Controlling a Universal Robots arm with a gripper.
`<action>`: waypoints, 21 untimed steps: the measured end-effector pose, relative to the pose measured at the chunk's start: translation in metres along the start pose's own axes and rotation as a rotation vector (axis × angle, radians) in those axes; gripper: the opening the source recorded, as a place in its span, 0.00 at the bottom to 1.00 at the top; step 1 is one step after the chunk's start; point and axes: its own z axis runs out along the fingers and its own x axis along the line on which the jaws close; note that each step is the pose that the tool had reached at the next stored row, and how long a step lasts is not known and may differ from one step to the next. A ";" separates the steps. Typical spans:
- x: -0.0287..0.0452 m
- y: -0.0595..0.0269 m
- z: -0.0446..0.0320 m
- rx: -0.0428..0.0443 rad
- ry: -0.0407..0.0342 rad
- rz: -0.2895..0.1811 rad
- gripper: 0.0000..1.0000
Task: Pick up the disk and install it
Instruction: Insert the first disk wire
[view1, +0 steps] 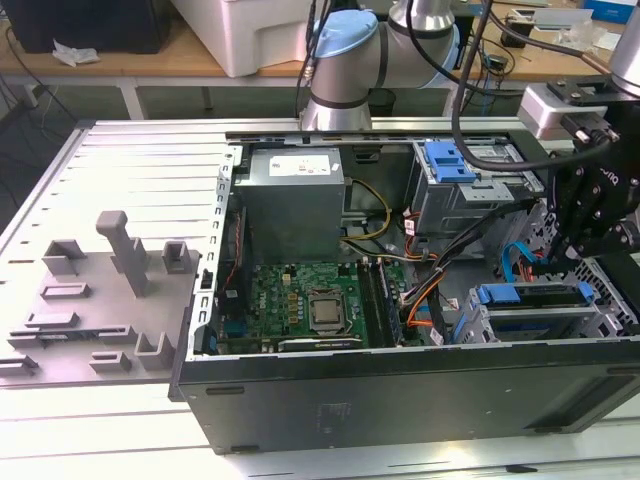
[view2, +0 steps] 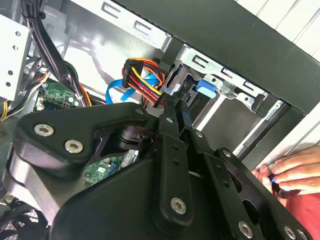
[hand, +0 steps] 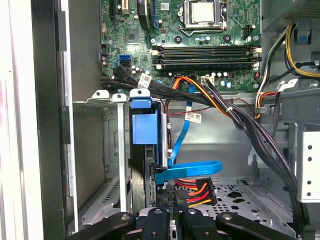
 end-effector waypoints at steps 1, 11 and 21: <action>0.0006 0.0000 0.0001 0.0000 -0.0015 0.000 0.17; 0.0134 -0.0004 0.0009 -0.0018 -0.0362 0.018 0.17; 0.0188 -0.0002 0.0024 -0.0018 -0.0361 0.018 0.17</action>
